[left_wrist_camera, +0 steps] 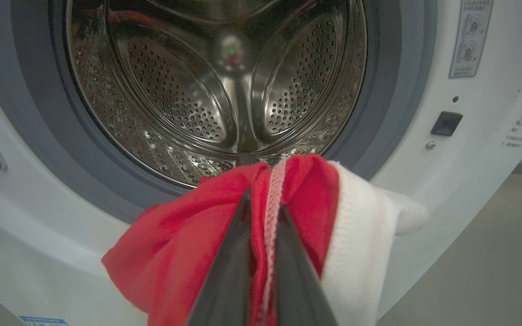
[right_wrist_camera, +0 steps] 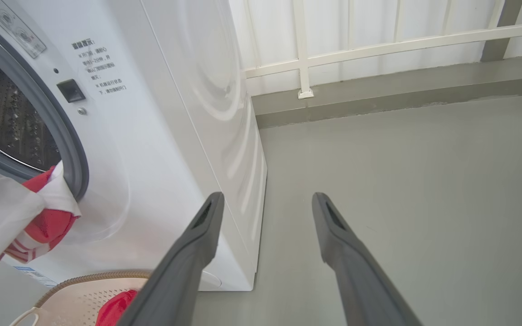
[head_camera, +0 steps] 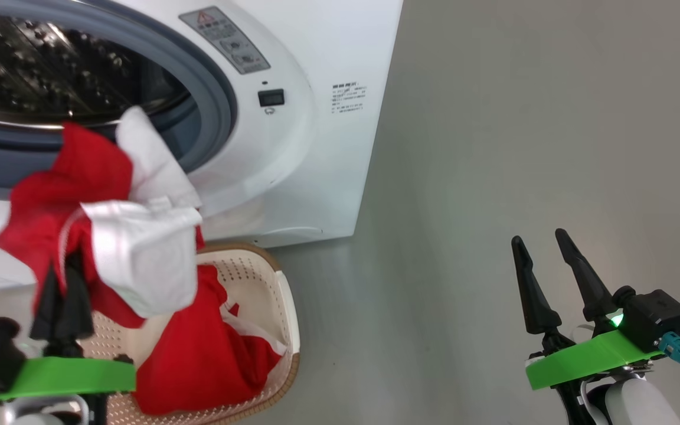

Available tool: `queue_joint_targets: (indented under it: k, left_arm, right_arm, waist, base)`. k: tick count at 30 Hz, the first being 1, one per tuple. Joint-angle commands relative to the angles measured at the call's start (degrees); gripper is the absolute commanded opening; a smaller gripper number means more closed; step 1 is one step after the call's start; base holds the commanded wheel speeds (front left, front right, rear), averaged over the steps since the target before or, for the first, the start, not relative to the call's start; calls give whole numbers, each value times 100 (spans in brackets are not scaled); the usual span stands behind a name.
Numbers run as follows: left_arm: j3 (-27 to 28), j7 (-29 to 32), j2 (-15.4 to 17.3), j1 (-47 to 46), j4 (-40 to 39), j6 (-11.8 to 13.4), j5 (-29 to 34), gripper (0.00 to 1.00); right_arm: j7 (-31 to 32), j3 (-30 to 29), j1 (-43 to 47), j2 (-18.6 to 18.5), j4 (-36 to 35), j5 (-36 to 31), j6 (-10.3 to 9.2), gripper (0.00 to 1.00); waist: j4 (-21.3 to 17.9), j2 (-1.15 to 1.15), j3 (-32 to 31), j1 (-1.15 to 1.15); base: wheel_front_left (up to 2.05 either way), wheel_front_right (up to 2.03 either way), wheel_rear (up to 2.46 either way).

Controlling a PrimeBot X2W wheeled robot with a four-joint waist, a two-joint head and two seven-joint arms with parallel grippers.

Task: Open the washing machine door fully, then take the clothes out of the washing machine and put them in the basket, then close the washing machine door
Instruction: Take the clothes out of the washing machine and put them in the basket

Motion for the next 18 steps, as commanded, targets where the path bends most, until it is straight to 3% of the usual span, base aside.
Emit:
queue_joint_targets:
  k: [1,18]
  left_arm:
    - [112,-45,169,34,86,-32,24,0]
    - [-526,-45,509,-867,2384,-32,-216,0]
  right_arm:
    - [-37,148,-71,-39,-149,-33,42,100]
    - [-37,169,-436,-39,-294,-90,42,100]
  waist:
    - [-27,0,133,0]
    - [-137,0,1102,0]
  base:
    - [0,0,0]
    - [0,0,0]
